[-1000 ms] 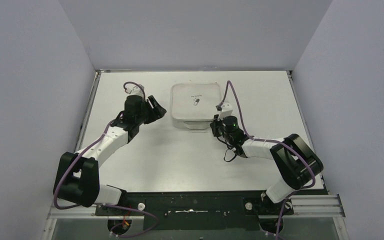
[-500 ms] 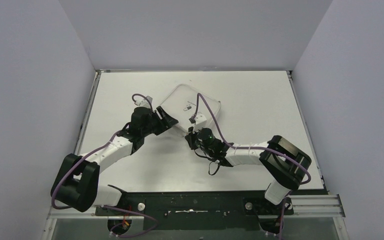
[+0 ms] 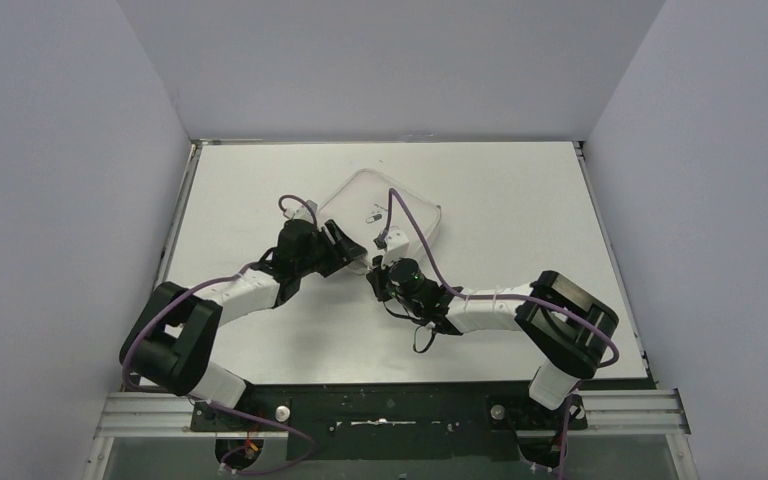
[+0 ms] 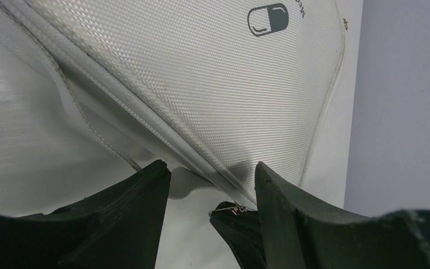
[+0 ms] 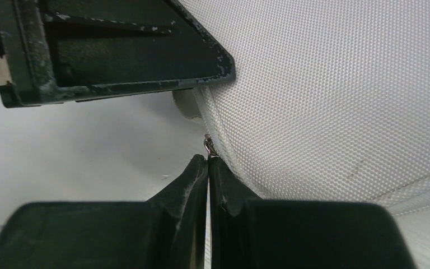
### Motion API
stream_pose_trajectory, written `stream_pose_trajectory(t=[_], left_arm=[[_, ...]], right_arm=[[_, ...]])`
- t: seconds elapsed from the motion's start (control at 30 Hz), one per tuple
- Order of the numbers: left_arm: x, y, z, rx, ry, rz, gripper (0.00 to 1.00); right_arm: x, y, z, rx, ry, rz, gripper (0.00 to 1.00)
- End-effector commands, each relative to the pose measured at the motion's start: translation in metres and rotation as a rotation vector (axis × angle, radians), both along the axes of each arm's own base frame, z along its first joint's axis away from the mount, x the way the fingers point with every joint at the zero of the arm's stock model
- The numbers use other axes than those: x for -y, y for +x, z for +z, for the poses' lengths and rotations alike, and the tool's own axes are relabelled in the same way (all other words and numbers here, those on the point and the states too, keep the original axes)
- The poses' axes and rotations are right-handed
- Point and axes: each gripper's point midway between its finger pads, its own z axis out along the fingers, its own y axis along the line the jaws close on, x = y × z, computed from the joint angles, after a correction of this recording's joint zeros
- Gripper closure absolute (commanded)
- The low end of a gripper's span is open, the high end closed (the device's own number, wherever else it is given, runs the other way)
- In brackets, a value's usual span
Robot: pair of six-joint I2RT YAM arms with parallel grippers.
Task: Organize the medicine kit
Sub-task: Zip the medicine box at the center of the board.
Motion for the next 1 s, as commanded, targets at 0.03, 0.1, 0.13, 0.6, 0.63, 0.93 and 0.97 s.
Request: stream_pose_trajectory(t=[0.03,0.1,0.13,0.6,0.63,0.93,0.97], left_arm=[[0.011,0.017,0.005,0.043,-0.008,-0.008,0.48],[0.009,0.018,-0.002,0.028,0.031,-0.011,0.53],[0.006,0.018,-0.006,0.025,0.054,-0.008,0.55],[-0.024,0.012,-0.028,0.032,0.243,-0.029,1.0],[-0.026,0.012,-0.029,0.03,0.244,-0.034,1.0],[-0.034,0.017,-0.021,0.05,0.282,-0.066,1.0],[-0.035,0.018,-0.021,0.05,0.289,-0.069,1.0]], right_arm=[[-0.01,0.001,0.002,0.001,0.013,-0.003,1.0],[-0.007,0.001,0.001,0.001,0.007,-0.009,1.0],[-0.005,0.0,0.001,0.001,0.003,-0.013,1.0],[0.04,-0.011,-0.015,-0.05,-0.152,-0.095,1.0],[0.045,-0.011,-0.014,-0.05,-0.163,-0.104,1.0],[0.09,-0.011,-0.011,-0.059,-0.218,-0.175,1.0],[0.096,-0.01,-0.011,-0.06,-0.219,-0.184,1.0]])
